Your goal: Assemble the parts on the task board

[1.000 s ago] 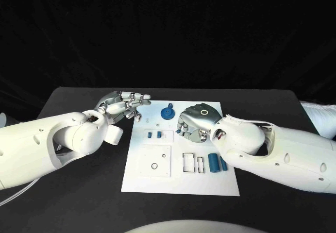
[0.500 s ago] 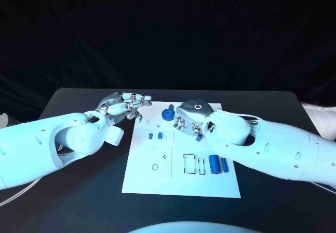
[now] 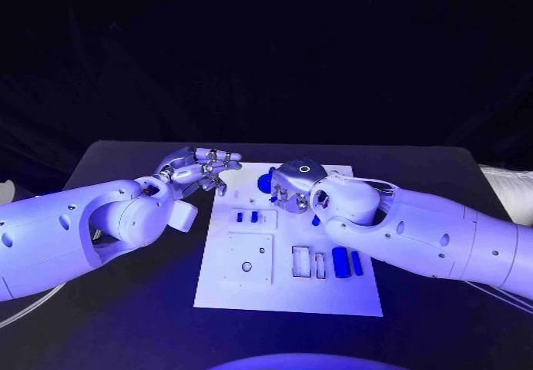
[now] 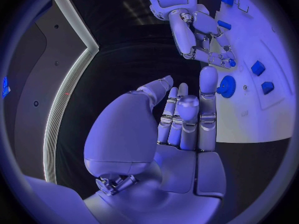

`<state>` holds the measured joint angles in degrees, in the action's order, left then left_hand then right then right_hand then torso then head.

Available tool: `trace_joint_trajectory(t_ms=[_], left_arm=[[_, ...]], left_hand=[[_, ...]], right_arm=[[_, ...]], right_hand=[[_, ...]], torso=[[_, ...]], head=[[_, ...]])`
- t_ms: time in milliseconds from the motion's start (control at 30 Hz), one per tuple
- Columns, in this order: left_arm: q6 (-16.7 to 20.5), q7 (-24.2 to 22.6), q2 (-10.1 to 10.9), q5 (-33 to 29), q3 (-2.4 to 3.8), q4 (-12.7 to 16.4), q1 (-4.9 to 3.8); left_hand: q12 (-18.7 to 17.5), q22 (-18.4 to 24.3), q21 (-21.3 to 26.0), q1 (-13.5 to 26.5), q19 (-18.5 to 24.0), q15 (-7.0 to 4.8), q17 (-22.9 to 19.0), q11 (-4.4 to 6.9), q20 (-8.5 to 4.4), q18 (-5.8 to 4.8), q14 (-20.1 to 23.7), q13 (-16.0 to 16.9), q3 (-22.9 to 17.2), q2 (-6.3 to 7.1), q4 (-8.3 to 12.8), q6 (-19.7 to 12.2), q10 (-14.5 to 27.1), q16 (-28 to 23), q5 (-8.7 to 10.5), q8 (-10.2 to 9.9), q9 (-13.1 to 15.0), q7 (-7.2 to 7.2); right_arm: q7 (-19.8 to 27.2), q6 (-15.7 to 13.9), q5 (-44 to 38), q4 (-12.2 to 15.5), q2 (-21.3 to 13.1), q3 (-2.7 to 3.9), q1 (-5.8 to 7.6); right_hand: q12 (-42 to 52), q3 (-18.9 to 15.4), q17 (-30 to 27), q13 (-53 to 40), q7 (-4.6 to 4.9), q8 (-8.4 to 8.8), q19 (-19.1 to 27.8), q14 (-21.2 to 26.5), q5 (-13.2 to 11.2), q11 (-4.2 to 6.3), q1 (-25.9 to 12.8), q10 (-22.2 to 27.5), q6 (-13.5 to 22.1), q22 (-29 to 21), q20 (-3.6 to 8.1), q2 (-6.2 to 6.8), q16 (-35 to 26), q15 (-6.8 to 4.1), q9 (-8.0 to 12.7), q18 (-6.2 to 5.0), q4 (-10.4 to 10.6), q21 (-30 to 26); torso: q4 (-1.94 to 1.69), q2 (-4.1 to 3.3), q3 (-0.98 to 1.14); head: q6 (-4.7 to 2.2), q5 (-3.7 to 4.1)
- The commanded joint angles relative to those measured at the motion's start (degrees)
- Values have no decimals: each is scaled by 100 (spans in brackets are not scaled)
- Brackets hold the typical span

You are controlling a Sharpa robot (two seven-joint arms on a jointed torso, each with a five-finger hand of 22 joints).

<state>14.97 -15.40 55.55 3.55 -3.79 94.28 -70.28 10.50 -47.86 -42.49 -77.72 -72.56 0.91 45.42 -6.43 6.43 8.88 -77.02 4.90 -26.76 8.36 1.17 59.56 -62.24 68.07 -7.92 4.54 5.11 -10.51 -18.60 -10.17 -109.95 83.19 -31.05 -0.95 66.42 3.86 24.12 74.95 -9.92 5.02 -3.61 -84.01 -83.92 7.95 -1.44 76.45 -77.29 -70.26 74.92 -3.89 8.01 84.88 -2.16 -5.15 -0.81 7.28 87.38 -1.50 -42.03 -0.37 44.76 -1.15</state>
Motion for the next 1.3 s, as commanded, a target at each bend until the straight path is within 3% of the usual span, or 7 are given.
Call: trace_joint_trajectory(t_ms=[33,633,933,1300], left_arm=[[-85,-40,-18,51,3,8,-4],[-72,-12,-27,52,3,7,-4],[-72,8,-31,52,3,16,-4],[-75,32,-38,52,3,39,-4]], left_hand=[[19,5,36,-13,1,22,-5,13,30,97,28,-2,33,-42,9,27,15,20,3,39,1,18],[28,4,35,-10,0,20,-9,14,29,97,29,-3,41,-37,9,25,20,21,4,42,0,17],[36,15,49,-5,3,20,-11,9,28,99,29,-5,51,-33,8,9,35,23,3,38,-6,8],[45,17,51,-4,2,23,-18,4,29,98,31,-8,55,-40,6,-11,52,23,0,33,-13,-2]], right_arm=[[53,277,31,-91,89,-12,1],[-44,449,42,-254,231,-37,-2],[-32,549,68,-344,290,-44,-2],[-29,538,57,-453,339,-52,-2]], right_hand=[[-16,12,815,5,40,-25,-373,-466,14,-35,0,14,22,1150,19,55,0,-22,1,-24,11,-26],[-26,-10,814,12,67,-6,-370,-466,-6,-57,-29,64,75,1145,7,112,0,-3,12,-25,24,-30],[15,13,855,-47,111,0,-370,-473,-483,-82,44,103,229,1144,-23,55,32,25,47,-25,-9,-34],[90,-6,891,-115,88,-14,-374,-480,-509,-59,85,49,243,1151,-14,13,60,8,54,-24,-45,-29]], torso=[[-3,-6,5],[4,1,8],[3,-6,9],[6,-1,9]], head=[[4,-12],[25,-32],[30,-30],[45,-28]])
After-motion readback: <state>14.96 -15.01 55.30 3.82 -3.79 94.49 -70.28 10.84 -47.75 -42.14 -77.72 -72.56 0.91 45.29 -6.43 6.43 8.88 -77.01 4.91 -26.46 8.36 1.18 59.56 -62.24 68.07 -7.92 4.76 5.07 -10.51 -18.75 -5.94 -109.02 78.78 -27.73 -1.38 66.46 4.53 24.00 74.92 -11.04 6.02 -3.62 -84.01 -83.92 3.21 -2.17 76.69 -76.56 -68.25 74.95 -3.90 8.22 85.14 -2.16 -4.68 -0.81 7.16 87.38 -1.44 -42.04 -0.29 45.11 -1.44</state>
